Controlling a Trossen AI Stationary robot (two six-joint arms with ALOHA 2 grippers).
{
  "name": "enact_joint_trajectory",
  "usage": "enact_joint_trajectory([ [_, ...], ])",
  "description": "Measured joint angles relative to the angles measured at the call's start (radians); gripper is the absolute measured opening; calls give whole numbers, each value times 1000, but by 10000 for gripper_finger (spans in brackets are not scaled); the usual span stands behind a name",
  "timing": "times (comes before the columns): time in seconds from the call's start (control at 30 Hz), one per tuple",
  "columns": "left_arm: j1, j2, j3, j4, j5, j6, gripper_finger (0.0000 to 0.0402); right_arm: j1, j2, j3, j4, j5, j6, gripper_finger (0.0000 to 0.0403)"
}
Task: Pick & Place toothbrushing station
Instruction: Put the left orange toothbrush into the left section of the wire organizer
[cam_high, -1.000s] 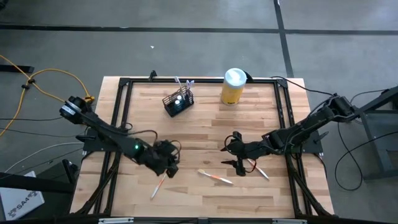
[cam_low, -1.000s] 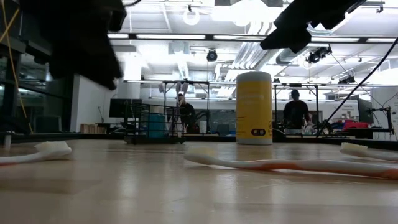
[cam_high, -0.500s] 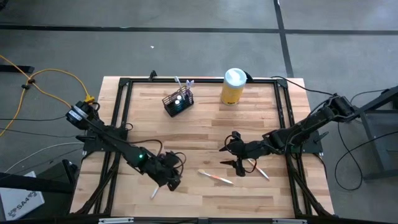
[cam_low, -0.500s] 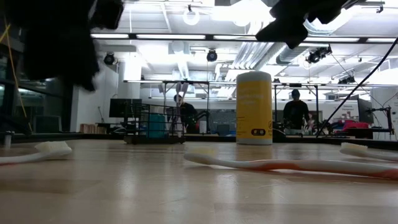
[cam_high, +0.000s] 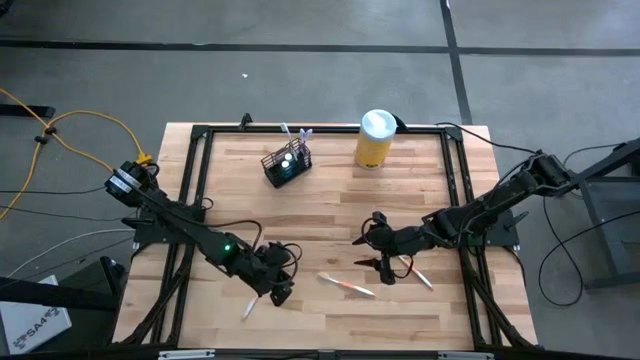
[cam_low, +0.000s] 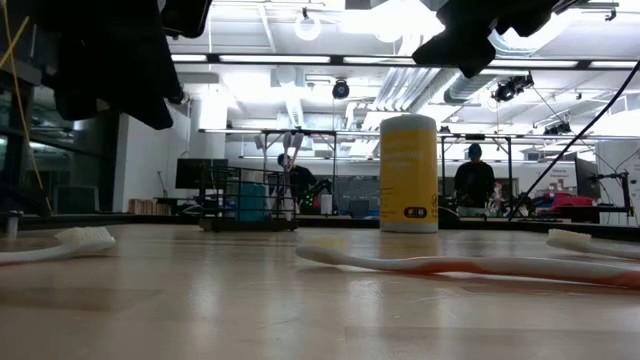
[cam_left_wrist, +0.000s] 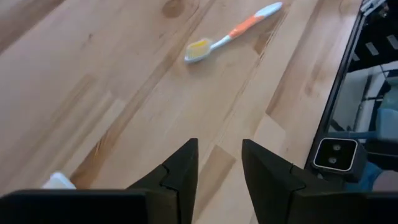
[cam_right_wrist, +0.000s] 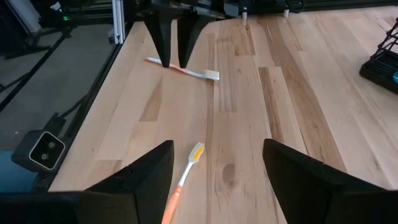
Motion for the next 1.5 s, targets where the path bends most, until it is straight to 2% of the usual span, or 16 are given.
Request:
enact_joint_trajectory([
  [0.13,-7,-3,46,-84,8,-41,94,0,0,0,0,0,-7,238],
  [0.37,-64,-9,245,-426,-38,-163,70,0,0,0,-1,0,-25,238],
  [0.47,-97,-9,271,-449,-106,-239,69,0,0,0,-1,0,-31,238],
  [0.57,-127,0,272,-461,-124,-351,69,0,0,0,-1,0,-34,238],
  [0.87,-185,40,271,-553,-51,-611,69,0,0,0,-5,-3,-76,238],
  [1.13,-188,49,271,-737,36,-719,69,0,0,0,-8,-3,-78,238],
  [1.3,-183,86,271,-694,20,-716,69,0,0,0,-13,-3,-78,238],
  [1.5,-165,137,269,-621,69,-677,69,0,0,0,-17,0,-78,238],
])
